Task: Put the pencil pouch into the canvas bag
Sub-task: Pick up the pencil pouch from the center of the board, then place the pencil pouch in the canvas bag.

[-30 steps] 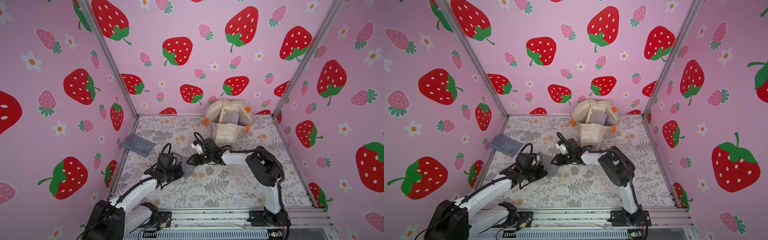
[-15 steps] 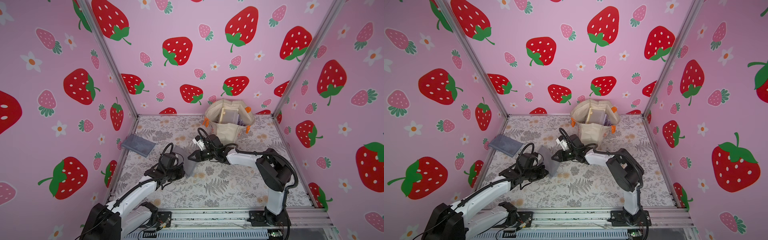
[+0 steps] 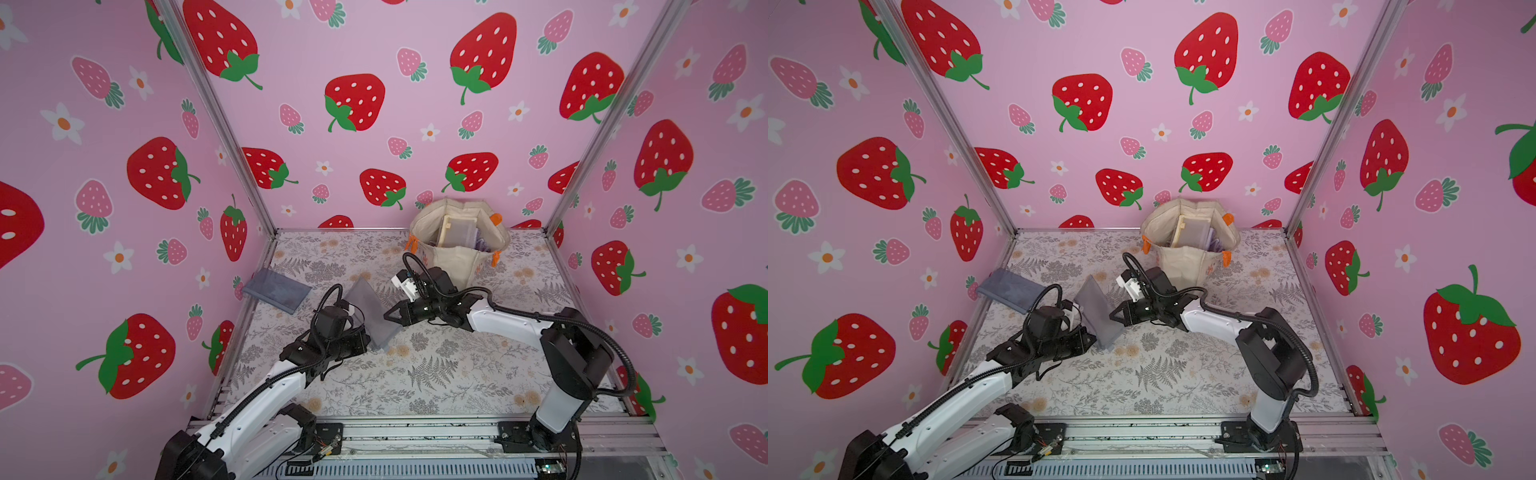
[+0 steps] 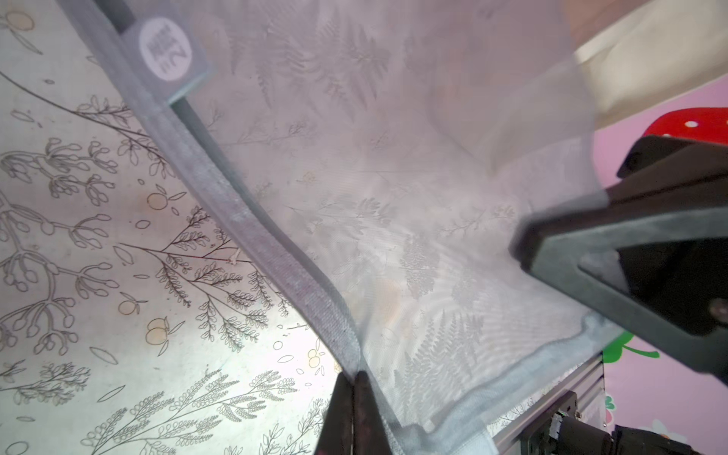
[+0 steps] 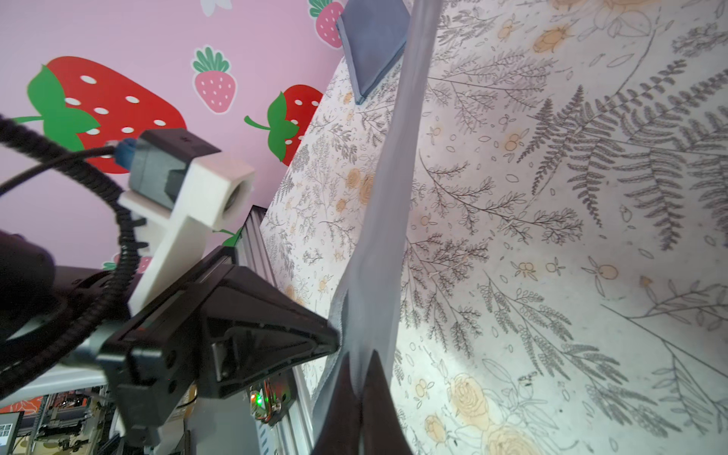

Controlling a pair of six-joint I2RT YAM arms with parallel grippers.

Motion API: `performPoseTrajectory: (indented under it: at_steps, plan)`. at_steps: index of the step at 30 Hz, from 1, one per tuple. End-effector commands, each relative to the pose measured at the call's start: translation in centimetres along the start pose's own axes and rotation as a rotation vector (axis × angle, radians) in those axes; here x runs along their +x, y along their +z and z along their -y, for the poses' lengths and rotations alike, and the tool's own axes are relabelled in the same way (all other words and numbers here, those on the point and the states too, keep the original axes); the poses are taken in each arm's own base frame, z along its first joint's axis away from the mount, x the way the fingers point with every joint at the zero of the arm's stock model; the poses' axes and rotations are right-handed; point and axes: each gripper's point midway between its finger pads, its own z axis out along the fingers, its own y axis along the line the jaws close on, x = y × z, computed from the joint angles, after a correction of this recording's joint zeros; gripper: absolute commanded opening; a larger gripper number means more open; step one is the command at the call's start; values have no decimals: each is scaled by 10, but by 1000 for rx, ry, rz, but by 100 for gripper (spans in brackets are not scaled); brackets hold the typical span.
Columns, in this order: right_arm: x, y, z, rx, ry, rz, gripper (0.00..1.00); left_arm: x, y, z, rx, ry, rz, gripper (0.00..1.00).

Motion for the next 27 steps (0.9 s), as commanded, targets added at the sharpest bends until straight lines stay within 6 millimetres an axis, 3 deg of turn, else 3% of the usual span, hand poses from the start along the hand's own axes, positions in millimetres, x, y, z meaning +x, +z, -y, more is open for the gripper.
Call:
performPoseTrajectory:
  at_steps: [1, 5, 7, 9, 12, 15, 23, 27]
  plan:
    - [-14, -27, -25, 1, -82, 40, 0, -22, -13, 10, 0, 41, 75, 2]
    - [-34, -53, -40, 31, -132, 104, 0, -30, -20, 25, 53, 56, 105, 49]
    - [-50, -68, -46, 41, -149, 152, 0, -33, -23, 26, 56, 58, 117, 65]
    - [-69, -85, -51, 54, -168, 206, 0, -34, -26, 26, 54, 61, 134, 73]
    - [-102, -113, -60, 77, -206, 288, 0, -35, -32, 24, 40, 75, 148, 76]
    - [-133, -148, -57, 127, -218, 371, 0, -36, -37, 22, 21, 91, 160, 76]
    - [-205, -256, -16, 336, -175, 649, 0, -43, -38, 25, 13, 127, 174, 76]
    - [-233, -290, 2, 397, -169, 736, 0, -45, -34, 27, 20, 130, 170, 76]
